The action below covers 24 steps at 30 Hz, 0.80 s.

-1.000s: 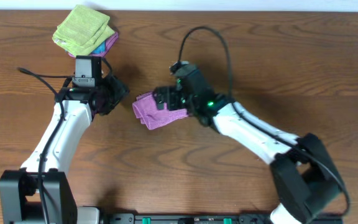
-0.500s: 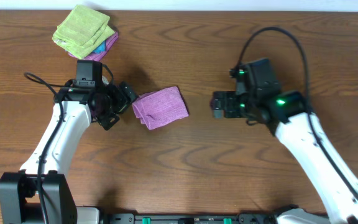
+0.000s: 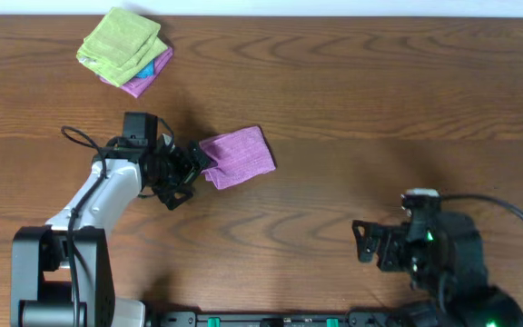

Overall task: Fold the cloth
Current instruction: 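Release the right gripper and withdraw it to the right rest pose, then lift the folded cloth with the left gripper onto the cloth stack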

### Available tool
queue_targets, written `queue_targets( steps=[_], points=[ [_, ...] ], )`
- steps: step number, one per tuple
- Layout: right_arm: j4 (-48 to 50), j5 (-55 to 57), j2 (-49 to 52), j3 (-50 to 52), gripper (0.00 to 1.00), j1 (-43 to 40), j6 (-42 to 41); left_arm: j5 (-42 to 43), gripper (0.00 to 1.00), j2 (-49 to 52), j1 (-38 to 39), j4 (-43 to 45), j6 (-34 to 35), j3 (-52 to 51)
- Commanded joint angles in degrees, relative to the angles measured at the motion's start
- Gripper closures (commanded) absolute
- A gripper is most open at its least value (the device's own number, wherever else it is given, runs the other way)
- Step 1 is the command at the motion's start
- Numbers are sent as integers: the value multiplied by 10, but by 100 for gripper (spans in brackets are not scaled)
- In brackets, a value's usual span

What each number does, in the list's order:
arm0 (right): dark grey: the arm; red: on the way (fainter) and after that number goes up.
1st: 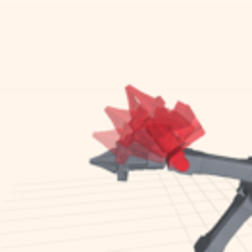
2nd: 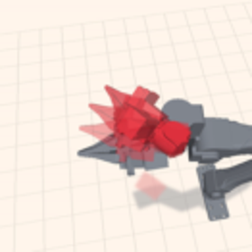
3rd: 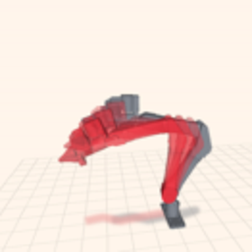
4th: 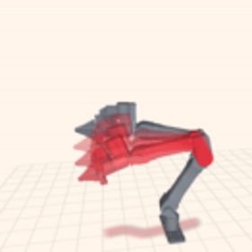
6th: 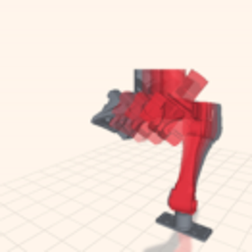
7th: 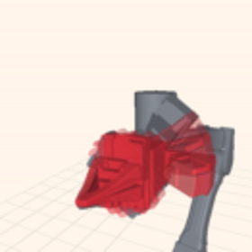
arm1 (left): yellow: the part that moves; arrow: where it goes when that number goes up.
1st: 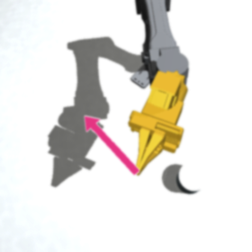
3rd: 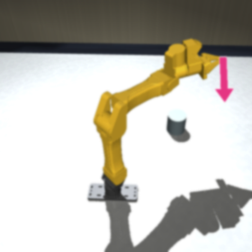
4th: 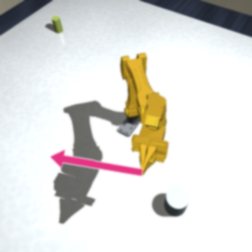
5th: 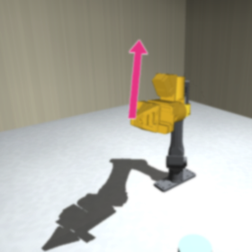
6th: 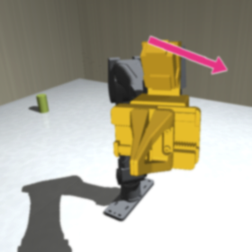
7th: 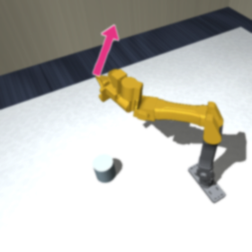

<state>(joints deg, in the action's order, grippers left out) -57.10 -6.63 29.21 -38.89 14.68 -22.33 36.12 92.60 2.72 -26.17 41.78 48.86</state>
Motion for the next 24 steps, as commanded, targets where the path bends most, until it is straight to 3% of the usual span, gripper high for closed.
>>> queue_targets(
  steps=[1,5,7,22,23,24],
  points=[
    [-6,0,-24,5,1,-5,-19,10,5,4,-1,20,9,-23],
    [-5,-1,-25,5,1,-4,-22,13,5,4,-1,77,37,-57],
    [-5,-5,-25,5,1,-5,-70,13,5,4,0,107,47,-70],
    [-8,-5,-25,5,1,-5,-70,-10,0,99,64,244,102,-76],
    [-8,-5,-25,5,1,-5,-70,-27,11,108,71,257,101,-76],
    [-8,-5,-25,5,1,-5,-70,-42,14,111,75,262,101,-76]
  ],
)
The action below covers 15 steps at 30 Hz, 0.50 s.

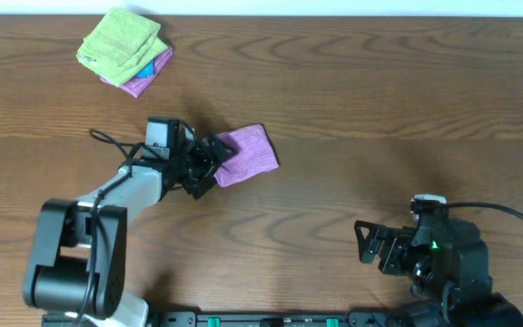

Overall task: Fold the cloth
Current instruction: 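Lift the folded cloth with the left gripper onto the cloth stack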

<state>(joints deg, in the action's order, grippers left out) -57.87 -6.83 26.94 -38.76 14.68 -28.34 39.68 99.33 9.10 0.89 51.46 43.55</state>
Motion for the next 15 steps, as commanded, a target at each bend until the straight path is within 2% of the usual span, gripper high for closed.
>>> queue_targets(
  steps=[1,2,3,5,6,11,15],
  points=[
    [0,-3,-3,4,1,-5,-10,-108,25,47,17,-6,4,-23],
    [0,-3,-3,4,1,-5,-10,-129,36,48,20,-4,3,-23],
    [0,-3,-3,4,1,-5,-10,-144,55,48,22,4,-8,-23],
    [0,-3,-3,4,1,-5,-10,-146,85,48,22,19,-20,-23],
    [0,-3,-3,4,1,-5,-10,-146,94,48,22,26,-20,-23],
    [0,-3,-3,4,1,-4,-10,-130,94,48,22,73,-22,-16],
    [0,-3,-3,4,1,-5,-10,-102,94,39,22,84,-17,40]
  ],
)
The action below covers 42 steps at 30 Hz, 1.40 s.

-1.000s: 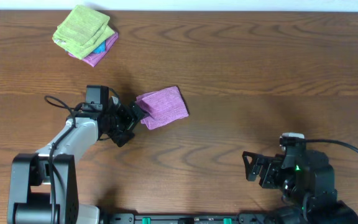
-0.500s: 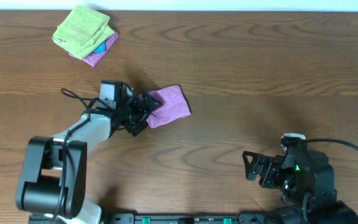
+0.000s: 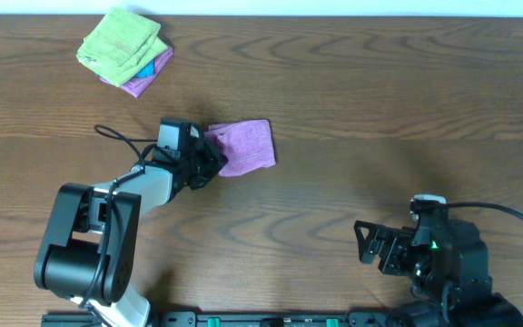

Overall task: Fold the cloth
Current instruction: 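Lift the folded cloth with the left gripper onto the cloth stack, then lower the cloth onto the stack and adjust it with the left gripper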

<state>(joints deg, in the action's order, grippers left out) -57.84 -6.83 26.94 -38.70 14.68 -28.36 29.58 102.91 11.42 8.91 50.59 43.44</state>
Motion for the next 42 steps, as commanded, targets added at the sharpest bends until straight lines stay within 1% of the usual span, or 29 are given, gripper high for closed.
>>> queue_targets(
  steps=[1,3,5,8,11,14,17,25,28,31,34,36,40,42],
  points=[
    [-1,-3,-3,3,1,-5,-10,-1,94,-2,-2,3,-8,61],
    [-1,-3,-3,3,1,-4,-10,-6,94,-15,-2,-2,-9,127],
    [-1,-3,-3,3,1,-5,-10,-32,94,-16,-4,-22,-8,192],
    [-1,-3,-3,3,1,-5,-10,-105,94,-16,-13,-88,-10,284],
    [-1,-3,-3,3,1,-5,-10,-156,94,-16,-30,-108,-24,337],
    [-1,-3,-3,3,1,-5,-10,-190,94,-11,-59,-103,-24,370],
    [-1,-3,-3,3,1,-5,-10,-203,94,-1,-82,-91,-29,382],
    [-1,-3,-3,3,1,-5,-10,-227,94,36,-141,26,-30,391],
    [-1,-3,-3,3,1,-5,-10,-233,94,66,-149,32,-36,424],
    [-1,-3,-3,3,1,-5,-10,-234,94,111,-149,31,-61,481],
    [-1,-3,-3,3,1,-5,-10,-235,94,152,-149,30,-61,532],
    [-1,-3,-3,3,1,-5,-10,-237,94,175,-149,29,-74,560],
    [-1,-3,-3,3,1,-5,-10,-270,94,200,-152,24,-96,578],
    [-1,-3,-3,3,1,-5,-10,-273,94,204,-157,24,-102,578]
  ],
)
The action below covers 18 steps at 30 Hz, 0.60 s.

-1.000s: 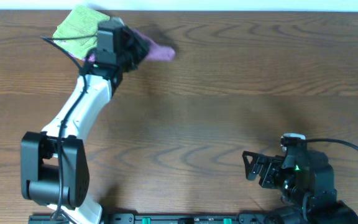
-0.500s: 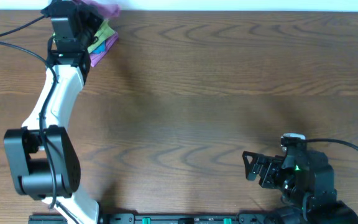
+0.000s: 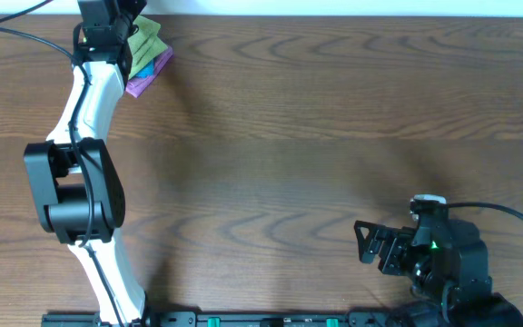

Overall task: Fold the cloth
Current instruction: 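Lower the cloth onto the stack and adjust it with the left gripper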

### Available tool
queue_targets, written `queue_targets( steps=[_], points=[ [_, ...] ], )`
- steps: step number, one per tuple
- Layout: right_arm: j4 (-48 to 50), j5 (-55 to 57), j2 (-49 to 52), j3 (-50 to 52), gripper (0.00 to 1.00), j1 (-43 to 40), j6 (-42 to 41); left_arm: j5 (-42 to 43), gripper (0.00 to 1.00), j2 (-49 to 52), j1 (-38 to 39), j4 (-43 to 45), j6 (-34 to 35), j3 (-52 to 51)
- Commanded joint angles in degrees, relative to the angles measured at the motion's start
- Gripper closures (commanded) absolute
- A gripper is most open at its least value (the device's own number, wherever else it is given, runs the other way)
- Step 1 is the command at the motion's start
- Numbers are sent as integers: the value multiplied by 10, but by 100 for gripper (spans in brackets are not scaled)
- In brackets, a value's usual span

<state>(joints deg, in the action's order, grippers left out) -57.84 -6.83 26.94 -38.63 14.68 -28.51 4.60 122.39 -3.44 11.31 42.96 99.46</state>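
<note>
My left arm reaches to the table's far left corner. There my left gripper hangs over the stack of folded cloths, with its fingers hidden under the wrist. Of the stack, a green cloth, a blue edge and a purple bottom cloth show beside the arm. The folded purple cloth I was handling is nowhere on the open table; it is hidden or out of view. My right gripper rests open and holds nothing near the front right.
The left arm's white link and black base joint run down the left side of the wooden table. The right arm's black body and cable sit at the front right corner.
The left gripper has gone from the folded purple cloth at the table's middle left to the stack in the far left corner. The purple cloth no longer lies mid-table. The right arm is unchanged.
The left gripper was at the left edge of the folded purple cloth near mid-table. At the two following moments it was still at that edge, and the cloth lay slightly farther back. Now the arm is over the corner stack and that cloth is gone from its spot.
</note>
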Motion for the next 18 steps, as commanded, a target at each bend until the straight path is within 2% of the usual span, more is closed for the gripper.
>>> queue_targets(
  steps=[1,5,18],
  points=[
    [-1,-3,-3,3,1,-5,-8,-23,94,10,-11,-2,-28,17],
    [-1,-3,-3,3,1,-5,-8,-30,94,10,-16,-10,-55,17],
    [-1,-3,-3,3,1,-5,-8,-67,94,11,-19,-118,-72,17]
  ],
)
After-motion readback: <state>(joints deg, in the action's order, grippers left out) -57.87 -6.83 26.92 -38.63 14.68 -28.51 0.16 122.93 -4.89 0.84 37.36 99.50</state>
